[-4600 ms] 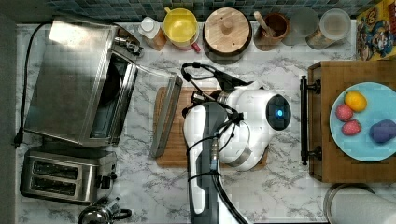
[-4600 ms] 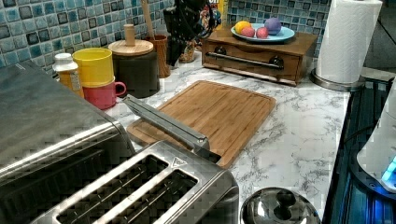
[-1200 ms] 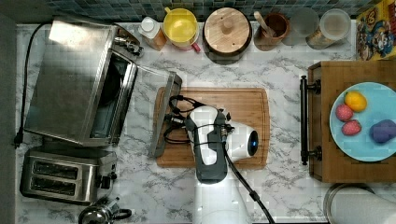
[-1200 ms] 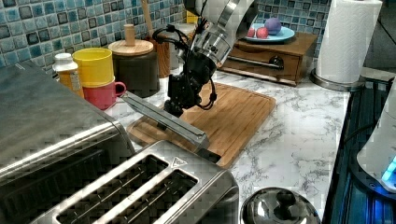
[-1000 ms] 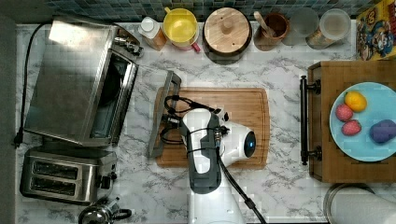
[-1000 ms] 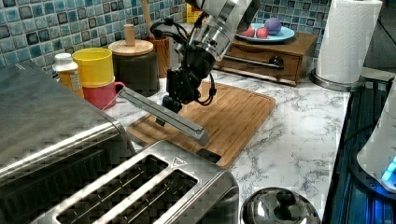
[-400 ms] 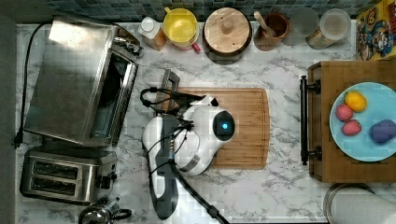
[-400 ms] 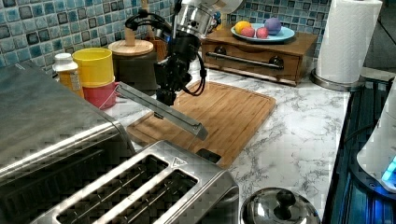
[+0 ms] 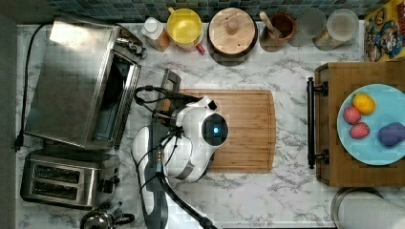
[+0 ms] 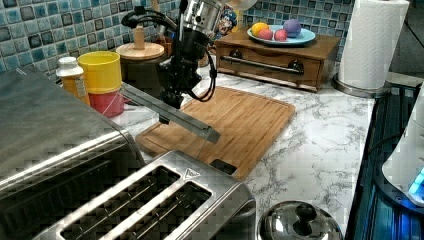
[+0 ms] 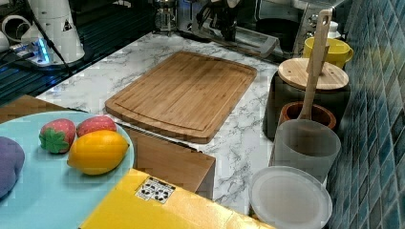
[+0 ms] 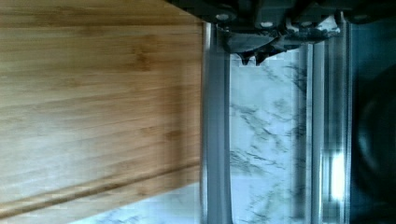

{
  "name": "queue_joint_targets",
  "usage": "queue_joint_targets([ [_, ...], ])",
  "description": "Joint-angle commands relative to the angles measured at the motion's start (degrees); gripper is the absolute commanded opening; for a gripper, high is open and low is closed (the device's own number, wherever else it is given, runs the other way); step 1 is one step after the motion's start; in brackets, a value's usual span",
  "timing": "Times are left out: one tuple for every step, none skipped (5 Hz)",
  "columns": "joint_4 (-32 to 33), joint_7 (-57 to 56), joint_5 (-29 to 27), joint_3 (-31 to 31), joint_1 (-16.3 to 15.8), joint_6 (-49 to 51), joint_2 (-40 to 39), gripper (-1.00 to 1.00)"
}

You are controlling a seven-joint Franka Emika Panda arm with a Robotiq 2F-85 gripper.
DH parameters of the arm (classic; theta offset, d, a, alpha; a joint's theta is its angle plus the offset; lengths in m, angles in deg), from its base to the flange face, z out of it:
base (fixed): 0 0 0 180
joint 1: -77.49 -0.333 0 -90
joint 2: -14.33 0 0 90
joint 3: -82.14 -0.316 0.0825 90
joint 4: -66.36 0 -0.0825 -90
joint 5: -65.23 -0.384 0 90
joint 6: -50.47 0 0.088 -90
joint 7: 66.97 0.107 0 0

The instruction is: Close the oven.

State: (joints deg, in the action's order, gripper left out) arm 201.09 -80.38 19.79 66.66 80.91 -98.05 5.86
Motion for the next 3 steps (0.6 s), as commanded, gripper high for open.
queue_joint_targets([
  [-16.2, 13.9, 16.0, -10.6, -8.0, -2.1, 5.7, -1.00],
  [-17.5, 30.3, 34.4, -10.1, -10.0, -3.5, 6.4, -1.00],
  [-22.6, 50.6, 57.1, -17.7, -5.2, 2.5, 6.3, -1.00],
])
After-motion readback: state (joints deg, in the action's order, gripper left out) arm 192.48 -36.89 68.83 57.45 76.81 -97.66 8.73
